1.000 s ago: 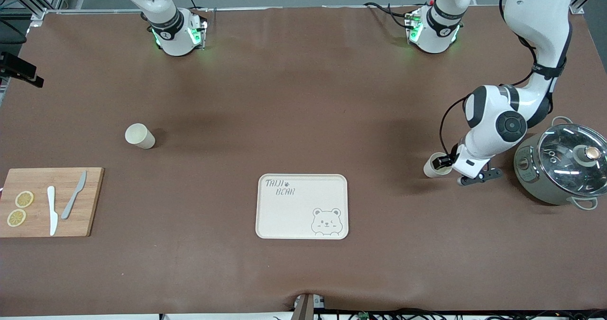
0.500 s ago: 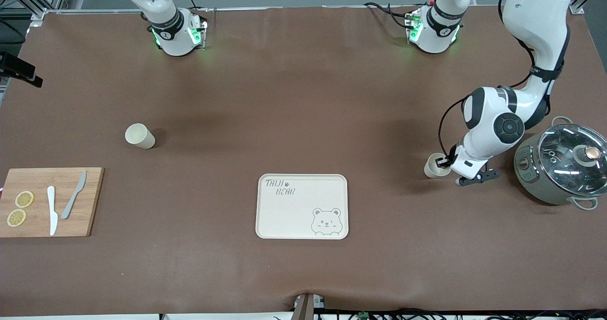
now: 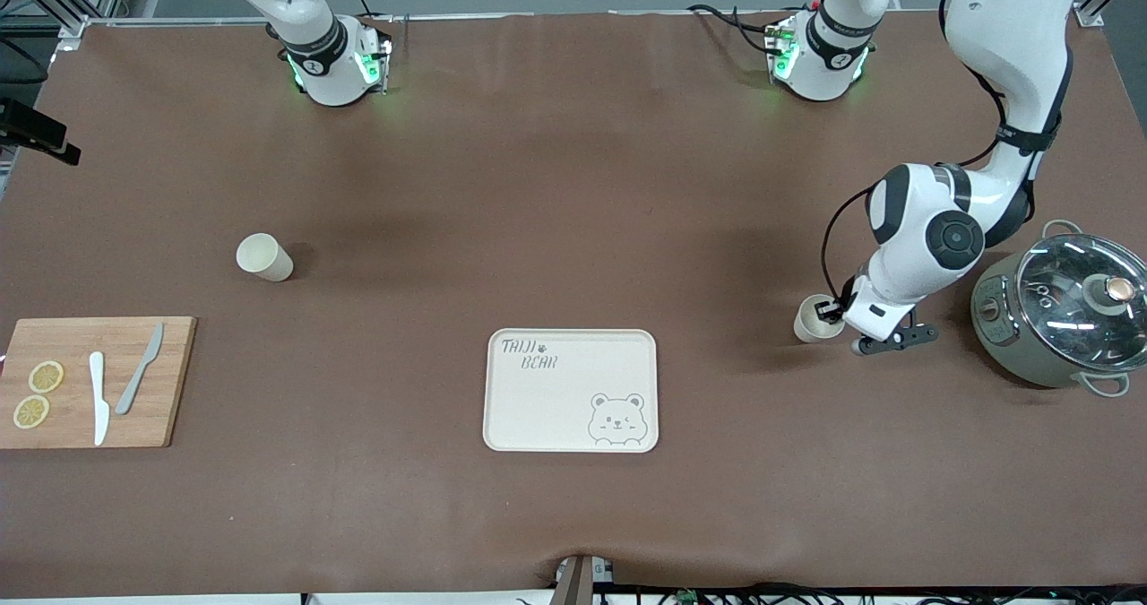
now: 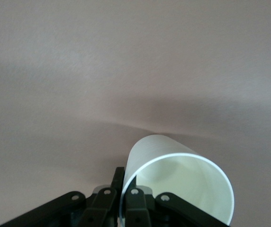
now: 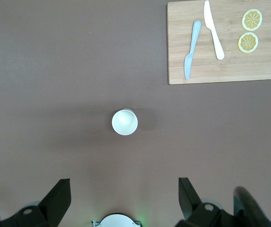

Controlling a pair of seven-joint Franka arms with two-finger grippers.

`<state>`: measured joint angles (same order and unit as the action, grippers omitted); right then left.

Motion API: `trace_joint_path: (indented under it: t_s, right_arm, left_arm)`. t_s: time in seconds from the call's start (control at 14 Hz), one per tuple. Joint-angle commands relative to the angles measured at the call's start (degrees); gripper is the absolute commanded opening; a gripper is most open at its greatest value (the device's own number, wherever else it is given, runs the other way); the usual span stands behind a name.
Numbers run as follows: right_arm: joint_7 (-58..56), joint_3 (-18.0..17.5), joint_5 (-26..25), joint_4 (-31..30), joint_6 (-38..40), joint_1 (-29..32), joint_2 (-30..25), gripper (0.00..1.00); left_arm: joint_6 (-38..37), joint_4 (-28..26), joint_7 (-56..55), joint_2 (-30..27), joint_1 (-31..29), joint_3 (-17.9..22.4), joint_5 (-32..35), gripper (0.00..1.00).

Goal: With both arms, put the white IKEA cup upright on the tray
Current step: 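Lift the cup with the left gripper and carry it over the tray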

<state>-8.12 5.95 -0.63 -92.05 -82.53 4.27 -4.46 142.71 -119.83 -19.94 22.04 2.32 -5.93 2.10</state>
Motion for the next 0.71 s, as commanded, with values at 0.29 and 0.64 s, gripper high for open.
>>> trace_joint_path:
  t_s: [0.29, 0.64]
  right_arm:
    - [0.38, -0.67, 0.54, -0.14, 0.36, 1.0, -0.46, 1.0]
    - [0.38, -0.67, 0.54, -0.14, 0.36, 1.09, -0.46, 1.0]
  left_arm:
    - [-0.68, 4.42, -1.59, -0.95, 0.23, -4.35, 0.71, 0.0]
    - [-10.24, 14.51, -10.71, 2.29, 6.72, -5.76, 0.71, 0.0]
